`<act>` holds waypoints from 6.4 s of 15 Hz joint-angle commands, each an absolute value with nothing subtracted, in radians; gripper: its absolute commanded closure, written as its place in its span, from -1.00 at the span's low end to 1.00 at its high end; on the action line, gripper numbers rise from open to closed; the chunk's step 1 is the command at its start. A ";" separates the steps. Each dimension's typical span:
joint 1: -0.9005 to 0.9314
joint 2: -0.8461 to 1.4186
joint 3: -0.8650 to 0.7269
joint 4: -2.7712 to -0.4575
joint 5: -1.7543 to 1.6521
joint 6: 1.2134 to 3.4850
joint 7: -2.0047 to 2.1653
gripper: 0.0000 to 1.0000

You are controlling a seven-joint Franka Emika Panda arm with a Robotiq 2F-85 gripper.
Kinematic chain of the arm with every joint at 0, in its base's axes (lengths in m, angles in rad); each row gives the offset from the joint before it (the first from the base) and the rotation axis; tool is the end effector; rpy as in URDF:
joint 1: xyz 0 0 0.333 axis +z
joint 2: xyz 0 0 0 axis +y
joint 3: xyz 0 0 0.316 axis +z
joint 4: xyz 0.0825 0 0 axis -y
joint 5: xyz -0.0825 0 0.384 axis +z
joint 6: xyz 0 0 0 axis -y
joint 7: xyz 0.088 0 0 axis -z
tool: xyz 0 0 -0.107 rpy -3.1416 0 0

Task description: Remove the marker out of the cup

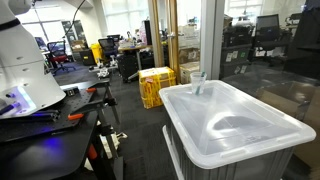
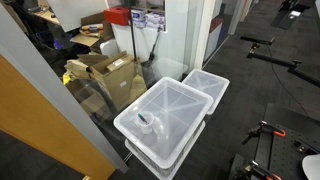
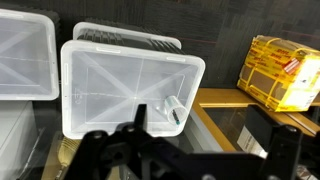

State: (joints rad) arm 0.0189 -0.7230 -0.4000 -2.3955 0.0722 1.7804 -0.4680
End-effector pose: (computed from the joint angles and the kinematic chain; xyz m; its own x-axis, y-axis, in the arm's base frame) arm 0.3224 -0.1494 0.5509 0.9712 0.1274 0.2012 0.1790 -0.9479 -0.2636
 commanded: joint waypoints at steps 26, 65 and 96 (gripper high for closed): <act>0.174 -0.314 -0.205 -2.493 0.250 2.554 -0.504 -1.00; -0.006 0.446 0.163 -2.184 0.061 2.964 -0.373 -1.00; 0.027 0.777 0.148 -1.873 -0.039 3.057 -0.255 -0.30</act>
State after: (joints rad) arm 0.0161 0.7399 0.1555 -1.9277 -0.0054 3.0532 -0.3045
